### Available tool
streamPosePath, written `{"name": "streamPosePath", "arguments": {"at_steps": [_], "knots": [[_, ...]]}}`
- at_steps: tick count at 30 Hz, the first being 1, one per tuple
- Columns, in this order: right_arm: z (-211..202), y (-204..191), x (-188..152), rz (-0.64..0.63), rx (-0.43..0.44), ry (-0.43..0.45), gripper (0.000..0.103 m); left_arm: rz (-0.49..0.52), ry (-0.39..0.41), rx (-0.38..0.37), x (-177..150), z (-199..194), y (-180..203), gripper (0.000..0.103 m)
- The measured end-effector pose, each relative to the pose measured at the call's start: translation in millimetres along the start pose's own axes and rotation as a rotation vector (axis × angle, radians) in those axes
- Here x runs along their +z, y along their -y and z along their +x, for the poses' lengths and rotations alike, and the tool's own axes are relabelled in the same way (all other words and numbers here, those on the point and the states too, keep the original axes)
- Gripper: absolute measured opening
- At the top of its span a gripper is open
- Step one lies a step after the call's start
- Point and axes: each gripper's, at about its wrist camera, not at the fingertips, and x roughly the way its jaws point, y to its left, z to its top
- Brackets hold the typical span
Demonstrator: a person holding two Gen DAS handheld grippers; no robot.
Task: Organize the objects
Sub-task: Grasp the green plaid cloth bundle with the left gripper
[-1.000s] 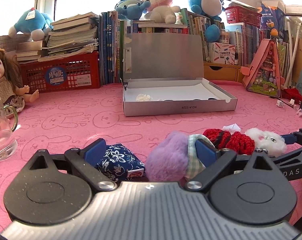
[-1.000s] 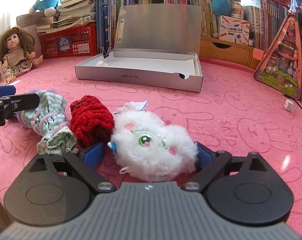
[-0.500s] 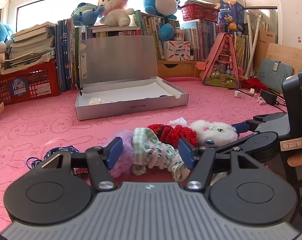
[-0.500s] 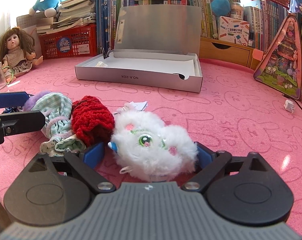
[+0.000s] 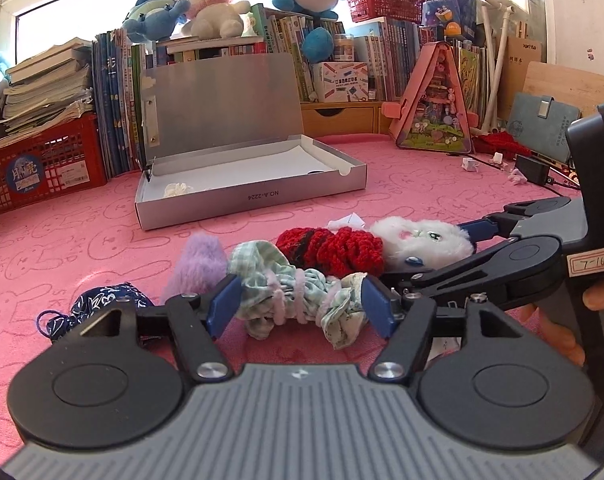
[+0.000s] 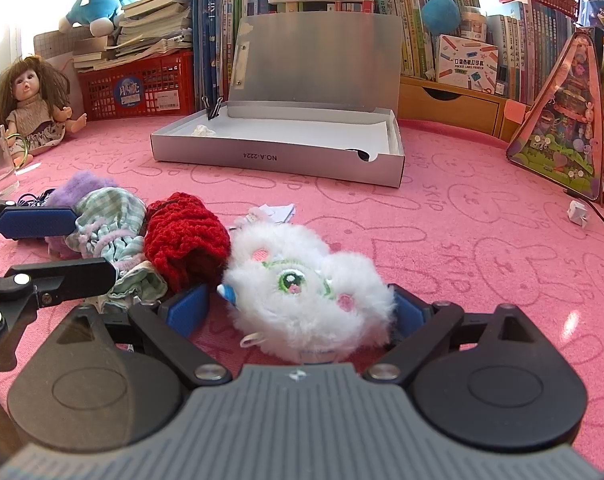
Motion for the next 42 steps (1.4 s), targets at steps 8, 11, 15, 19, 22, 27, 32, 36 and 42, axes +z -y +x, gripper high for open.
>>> {"name": "streamPosePath", "arguments": {"at_steps": [8,11,15,19,22,27,32,36,42], "knots": [[0,0,0,0.003,0.000,-0.001,0.097,0.097,-0.023,0.037,-3,18,5,0.089],[0,0,0,0.002,0.001,-0.001,0.097,0.092,-0.019,0.040,-3,22,2,0.091],[0,0,0,0.002,-0.004,-0.002,0.097,0.102,-0.028,0.045,-4,29,0,0.093],[3,2,0,0.023,-0.014,-0.011,0.097,0.075,-0.032,0.036,-4,34,-3,0.095],[4,2,0,0.024,-0.021,-0.013,0.097,0.061,-0.035,0.032,-5,36,-5,0.095],[3,2,0,0.026,-0.027,-0.007,0.097,0.052,-0.028,0.049,-6,34,-5,0.095],[3,5,0,0.058,-0.062,0.001,0.097,0.026,-0.019,0.073,-4,34,-6,0.095],[4,6,1,0.063,-0.067,-0.010,0.097,0.026,-0.034,0.083,-4,37,-3,0.095],[5,3,0,0.039,-0.071,-0.012,0.096,0.018,-0.039,0.090,-4,39,-3,0.095]]}}
